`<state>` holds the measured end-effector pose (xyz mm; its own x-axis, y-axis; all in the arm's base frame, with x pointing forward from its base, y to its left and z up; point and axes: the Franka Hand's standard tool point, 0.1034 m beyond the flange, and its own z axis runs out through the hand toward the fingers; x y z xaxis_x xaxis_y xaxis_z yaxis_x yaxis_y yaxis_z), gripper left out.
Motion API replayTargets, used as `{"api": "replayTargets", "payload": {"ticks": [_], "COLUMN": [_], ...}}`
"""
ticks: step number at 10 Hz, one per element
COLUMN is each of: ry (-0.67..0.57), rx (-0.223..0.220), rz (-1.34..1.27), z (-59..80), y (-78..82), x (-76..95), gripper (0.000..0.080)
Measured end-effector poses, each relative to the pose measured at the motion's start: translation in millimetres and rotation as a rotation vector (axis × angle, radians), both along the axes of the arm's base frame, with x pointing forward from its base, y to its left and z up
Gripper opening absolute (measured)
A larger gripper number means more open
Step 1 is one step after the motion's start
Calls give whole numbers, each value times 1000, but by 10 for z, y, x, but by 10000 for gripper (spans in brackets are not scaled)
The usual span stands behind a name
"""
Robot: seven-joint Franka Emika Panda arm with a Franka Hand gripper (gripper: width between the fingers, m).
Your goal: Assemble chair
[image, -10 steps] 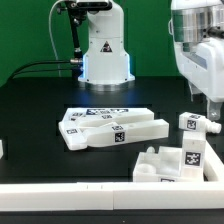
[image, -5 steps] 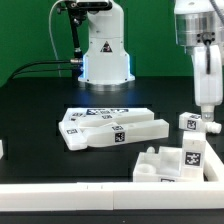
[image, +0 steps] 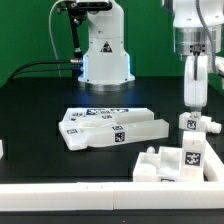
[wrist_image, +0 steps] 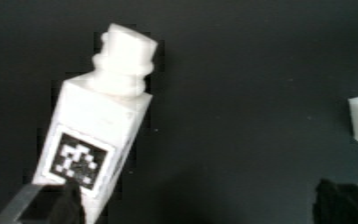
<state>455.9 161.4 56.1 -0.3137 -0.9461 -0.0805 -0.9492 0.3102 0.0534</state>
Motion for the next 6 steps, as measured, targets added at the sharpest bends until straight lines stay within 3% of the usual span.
{"api": "replayTargets", "payload": {"ticks": [2,4,6], "ry": [4,8,18], "rx": [-4,-22,-34], "rz": [-19,-29,-35], "z": [-41,-232,-381], "y": [27,162,221], "x": [-48,-358,-534], "gripper": [649,649,649]}}
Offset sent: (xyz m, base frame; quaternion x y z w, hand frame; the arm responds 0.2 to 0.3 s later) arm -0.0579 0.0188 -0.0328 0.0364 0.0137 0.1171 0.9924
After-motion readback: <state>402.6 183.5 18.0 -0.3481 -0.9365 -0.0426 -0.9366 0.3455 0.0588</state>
